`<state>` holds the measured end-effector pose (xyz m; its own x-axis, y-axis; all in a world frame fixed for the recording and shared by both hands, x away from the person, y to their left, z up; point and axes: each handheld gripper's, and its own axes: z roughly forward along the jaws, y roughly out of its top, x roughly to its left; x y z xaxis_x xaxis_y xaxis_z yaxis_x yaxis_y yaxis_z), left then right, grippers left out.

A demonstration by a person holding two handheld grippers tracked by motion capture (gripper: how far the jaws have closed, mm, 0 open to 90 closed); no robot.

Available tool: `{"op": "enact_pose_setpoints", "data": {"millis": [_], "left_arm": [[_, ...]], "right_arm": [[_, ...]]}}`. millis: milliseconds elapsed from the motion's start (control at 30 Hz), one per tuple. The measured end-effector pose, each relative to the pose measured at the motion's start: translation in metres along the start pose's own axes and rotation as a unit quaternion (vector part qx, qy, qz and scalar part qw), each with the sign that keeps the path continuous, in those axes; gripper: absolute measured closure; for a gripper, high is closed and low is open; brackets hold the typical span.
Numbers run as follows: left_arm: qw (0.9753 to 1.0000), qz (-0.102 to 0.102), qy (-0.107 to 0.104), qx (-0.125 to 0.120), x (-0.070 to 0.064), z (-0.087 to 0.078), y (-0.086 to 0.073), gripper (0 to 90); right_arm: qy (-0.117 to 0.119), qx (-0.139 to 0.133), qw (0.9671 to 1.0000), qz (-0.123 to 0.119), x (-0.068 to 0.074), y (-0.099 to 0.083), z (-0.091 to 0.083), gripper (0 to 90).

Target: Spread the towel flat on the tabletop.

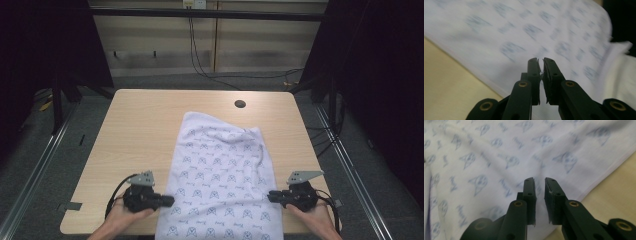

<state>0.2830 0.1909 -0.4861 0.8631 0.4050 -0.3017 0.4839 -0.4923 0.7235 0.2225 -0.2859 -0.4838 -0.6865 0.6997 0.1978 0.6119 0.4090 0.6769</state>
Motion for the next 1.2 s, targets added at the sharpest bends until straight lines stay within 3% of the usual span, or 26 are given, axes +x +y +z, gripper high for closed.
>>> {"op": "enact_pose_setpoints", "data": {"millis": [67,133,167,200,300,367,467,533,600,700,800,833,900,1067,1200], "left_arm": [[0.9995,-0.013,0.026,-0.011,0.021,0.008,0.013,82.1],[0.9984,-0.019,0.052,-0.014,0.036,0.016,0.021,72.9],[0.9974,-0.032,0.062,-0.018,0.044,0.020,0.025,68.8],[0.9971,-0.046,0.058,-0.020,0.051,0.023,0.028,64.6],[0.9966,-0.030,0.076,-0.013,0.059,0.034,0.037,62.4],[0.9956,-0.030,0.086,-0.020,0.064,0.038,0.043,63.7],[0.9936,-0.042,0.102,-0.026,0.074,0.041,0.047,66.4],[0.9938,-0.026,0.108,-0.001,0.074,0.045,0.044,74.5],[0.9940,-0.006,0.109,0.006,0.068,0.043,0.041,84.5],[0.9930,0.009,0.116,0.018,0.059,0.038,0.036,90.0],[0.9937,0.005,0.110,0.019,0.052,0.032,0.029,90.0],[0.9942,0.004,0.105,0.022,0.049,0.029,0.026,90.0],[0.9946,0.008,0.100,0.027,0.042,0.023,0.020,90.0],[0.9981,-0.014,0.053,0.028,0.025,0.008,-0.002,90.0],[0.9988,-0.005,0.019,0.046,0.002,0.001,-0.015,90.0]], "right_arm": [[-0.011,-0.009,0.9999,0.001,-0.010,0.009,0.004,77.1],[-0.027,-0.014,0.9995,0.011,-0.024,0.020,0.012,73.4],[-0.035,-0.014,0.9992,0.016,-0.028,0.023,0.015,71.8],[-0.045,-0.011,0.9987,0.020,-0.035,0.026,0.019,71.0],[-0.067,-0.007,0.9975,0.020,-0.052,0.037,0.032,66.6],[-0.076,-0.017,0.9967,0.020,-0.063,0.048,0.035,66.8],[-0.092,-0.040,0.9940,0.044,-0.082,0.065,0.040,66.9],[-0.090,-0.052,0.9929,0.058,-0.091,0.071,0.044,66.0],[-0.088,-0.047,0.9934,0.057,-0.095,0.071,0.051,65.8],[-0.088,-0.025,0.9948,0.044,-0.090,0.068,0.058,66.8],[-0.097,-0.010,0.9949,0.022,-0.078,0.061,0.060,69.6],[-0.096,-0.007,0.9952,0.014,-0.074,0.059,0.059,78.5],[-0.099,0.000,0.9951,-0.002,-0.065,0.055,0.056,85.7],[-0.077,0.013,0.9969,-0.005,-0.045,0.039,0.042,88.0],[-0.041,0.020,0.9989,0.003,-0.026,0.021,0.028,87.9]]}}
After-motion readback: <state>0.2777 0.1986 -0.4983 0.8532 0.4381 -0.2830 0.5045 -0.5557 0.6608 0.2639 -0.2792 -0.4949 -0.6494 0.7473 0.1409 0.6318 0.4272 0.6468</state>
